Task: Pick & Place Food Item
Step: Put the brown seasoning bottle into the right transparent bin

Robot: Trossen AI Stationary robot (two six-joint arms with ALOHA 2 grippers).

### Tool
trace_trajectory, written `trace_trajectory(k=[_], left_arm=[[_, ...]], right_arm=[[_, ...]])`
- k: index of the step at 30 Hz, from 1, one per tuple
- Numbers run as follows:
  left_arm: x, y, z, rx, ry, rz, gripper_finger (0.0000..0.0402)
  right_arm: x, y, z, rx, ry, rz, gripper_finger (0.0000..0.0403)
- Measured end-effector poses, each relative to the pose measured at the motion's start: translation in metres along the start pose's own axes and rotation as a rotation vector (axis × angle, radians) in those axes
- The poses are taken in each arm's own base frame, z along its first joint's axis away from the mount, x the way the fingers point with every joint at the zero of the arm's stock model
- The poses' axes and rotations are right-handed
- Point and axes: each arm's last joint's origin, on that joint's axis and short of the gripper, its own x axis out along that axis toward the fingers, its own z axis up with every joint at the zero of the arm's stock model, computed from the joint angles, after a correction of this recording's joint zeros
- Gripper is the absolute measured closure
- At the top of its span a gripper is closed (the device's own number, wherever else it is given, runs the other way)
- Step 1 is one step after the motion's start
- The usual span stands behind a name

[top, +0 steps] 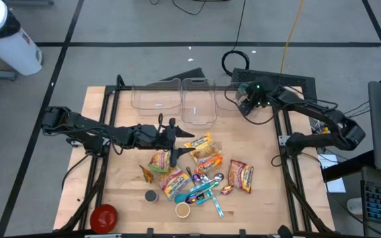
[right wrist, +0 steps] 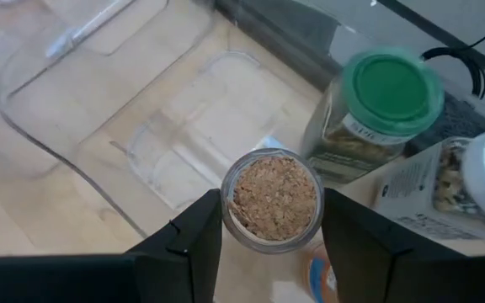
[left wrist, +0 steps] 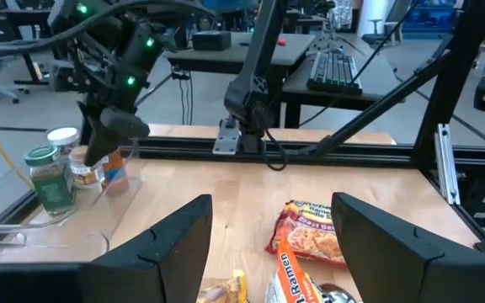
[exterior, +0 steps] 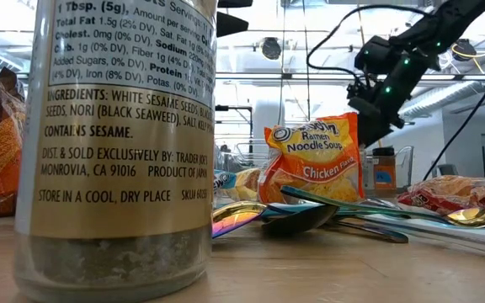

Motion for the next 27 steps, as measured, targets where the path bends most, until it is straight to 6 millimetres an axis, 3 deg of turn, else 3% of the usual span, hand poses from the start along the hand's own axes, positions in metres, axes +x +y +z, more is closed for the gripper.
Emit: trace_trajectory(k=[15,27], left_arm=[[0.0,0.0,0.0,-0.002,-0.001,0.0,0.0153],[0.0,0.0,0.0,-0.001,-0.001,0.0,0.0153]], right_arm=[[0.045,-0.001,-0.002,-0.008,0.061,-0.007,0.0241],[0.049,-0.001,0.006,-0.016,-0.026,0.02,0.0241]])
